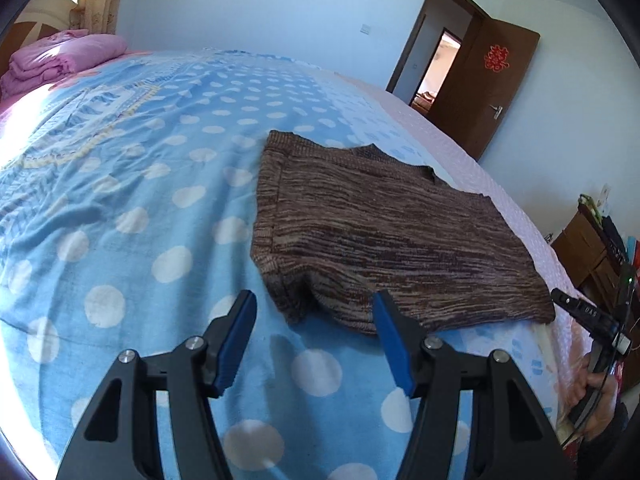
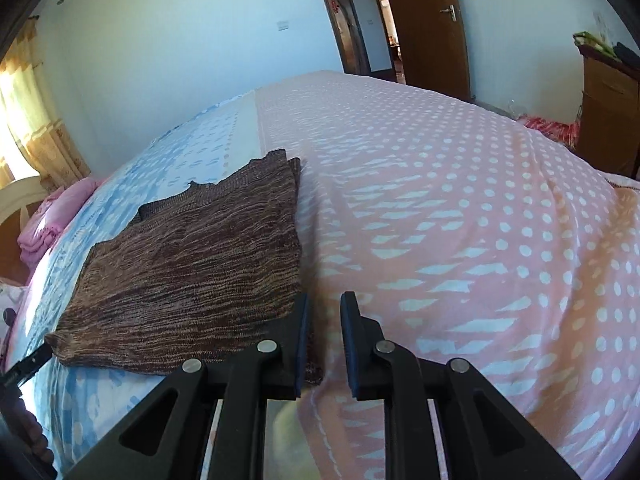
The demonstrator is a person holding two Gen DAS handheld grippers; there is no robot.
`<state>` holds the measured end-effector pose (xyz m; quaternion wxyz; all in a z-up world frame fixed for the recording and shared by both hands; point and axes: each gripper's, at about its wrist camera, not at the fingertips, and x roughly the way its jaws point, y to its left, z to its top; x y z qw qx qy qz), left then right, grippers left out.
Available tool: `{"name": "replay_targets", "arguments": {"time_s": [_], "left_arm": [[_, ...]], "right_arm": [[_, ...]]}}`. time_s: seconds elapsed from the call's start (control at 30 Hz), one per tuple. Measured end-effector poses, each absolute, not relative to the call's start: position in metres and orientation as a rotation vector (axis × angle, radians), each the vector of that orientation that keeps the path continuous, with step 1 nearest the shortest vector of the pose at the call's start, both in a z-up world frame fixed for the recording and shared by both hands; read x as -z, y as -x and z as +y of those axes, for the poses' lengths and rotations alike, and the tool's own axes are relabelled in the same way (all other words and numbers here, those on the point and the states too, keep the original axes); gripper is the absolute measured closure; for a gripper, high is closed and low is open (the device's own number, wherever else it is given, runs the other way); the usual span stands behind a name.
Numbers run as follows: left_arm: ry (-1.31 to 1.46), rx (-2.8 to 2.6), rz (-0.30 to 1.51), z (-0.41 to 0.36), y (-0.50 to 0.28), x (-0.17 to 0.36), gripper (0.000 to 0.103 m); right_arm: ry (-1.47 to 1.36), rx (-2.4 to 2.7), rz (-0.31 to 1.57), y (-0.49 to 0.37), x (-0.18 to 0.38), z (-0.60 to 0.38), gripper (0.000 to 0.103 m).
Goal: Fold small clothes
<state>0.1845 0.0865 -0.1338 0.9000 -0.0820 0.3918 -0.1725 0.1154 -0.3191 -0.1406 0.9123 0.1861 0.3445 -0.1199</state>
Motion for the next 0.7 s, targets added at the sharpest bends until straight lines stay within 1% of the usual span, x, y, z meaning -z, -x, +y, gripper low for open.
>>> {"name": "replay_targets", "arguments": {"time_s": [0.13,0.27,0.37,0.43,0.53,0.57,0.6,0.63,0.67,0.7], "left_arm": [[0.084,0.349,0.864,0.086,-0.183,0.138,0.040],[-0.034,0.288,0.872,0.099,-0.174,0.141,0.040],[-0.019,0.277,0.874,0.103,-0.184,0.143,0.040],[0.006,0.324,0.869,0.096,-0.192,0.142,0.049],[-0.005,0.359,0.863,0.078,-0.201,0.145,0.054],[-0.018,0.356,0.865,0.073,-0.204,0.147,0.060],[-0.034,0.335,0.859,0.070,-0.205,0.149,0.069],[-0.032,0.336,0.850,0.071,-0.205,0.147,0.083],[-0.018,0.353,0.850,0.074,-0.206,0.145,0.095],[-0.015,0.364,0.852,0.076,-0.207,0.143,0.094]], "right_arm": [[-0.406,0.256,0.719,-0.114,0.143,-0.323,0.087],[-0.420,0.244,0.726,-0.116,0.145,-0.323,0.087],[-0.424,0.238,0.738,-0.119,0.148,-0.322,0.087],[-0.418,0.244,0.735,-0.120,0.148,-0.321,0.087],[-0.421,0.256,0.731,-0.121,0.148,-0.323,0.087],[-0.425,0.257,0.734,-0.120,0.149,-0.324,0.087],[-0.428,0.258,0.737,-0.120,0.150,-0.325,0.087],[-0.430,0.259,0.738,-0.120,0.150,-0.325,0.087],[-0.428,0.260,0.734,-0.119,0.149,-0.326,0.087],[-0.426,0.263,0.728,-0.117,0.148,-0.326,0.087]]}}
